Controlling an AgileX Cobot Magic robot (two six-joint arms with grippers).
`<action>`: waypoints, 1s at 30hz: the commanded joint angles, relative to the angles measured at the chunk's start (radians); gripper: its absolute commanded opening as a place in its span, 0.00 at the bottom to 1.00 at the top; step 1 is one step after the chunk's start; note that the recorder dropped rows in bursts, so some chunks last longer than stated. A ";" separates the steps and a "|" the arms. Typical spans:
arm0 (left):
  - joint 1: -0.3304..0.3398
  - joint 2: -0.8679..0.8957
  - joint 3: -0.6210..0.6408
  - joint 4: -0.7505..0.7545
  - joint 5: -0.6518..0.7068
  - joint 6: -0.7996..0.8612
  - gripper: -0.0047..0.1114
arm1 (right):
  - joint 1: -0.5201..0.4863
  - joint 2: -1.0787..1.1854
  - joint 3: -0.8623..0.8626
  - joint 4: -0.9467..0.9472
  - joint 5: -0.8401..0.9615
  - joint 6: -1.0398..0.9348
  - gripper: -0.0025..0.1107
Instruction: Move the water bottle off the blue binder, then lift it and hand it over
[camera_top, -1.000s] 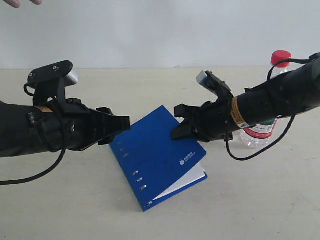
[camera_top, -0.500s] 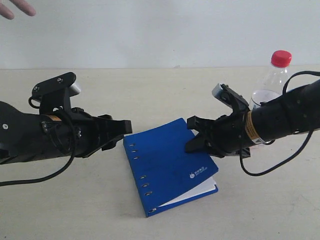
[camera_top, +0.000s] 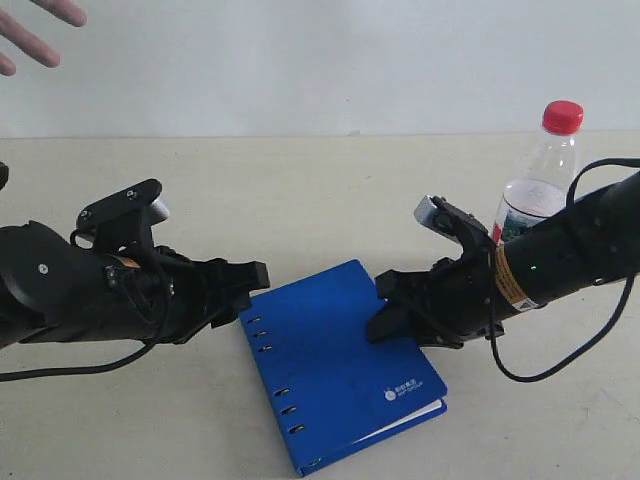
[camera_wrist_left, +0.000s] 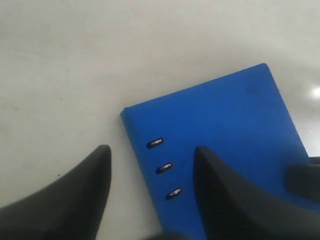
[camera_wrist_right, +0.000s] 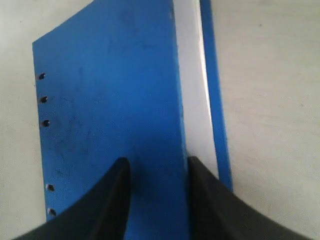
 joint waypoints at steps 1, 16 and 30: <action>-0.004 0.003 -0.004 -0.004 0.009 -0.012 0.45 | 0.000 0.000 0.002 -0.023 0.026 -0.038 0.33; -0.004 0.003 -0.004 -0.004 0.031 -0.012 0.45 | 0.000 0.000 0.002 -0.023 -0.094 -0.169 0.07; -0.004 0.003 -0.004 -0.002 0.062 -0.012 0.45 | 0.000 0.002 -0.002 -0.023 -0.301 -0.151 0.34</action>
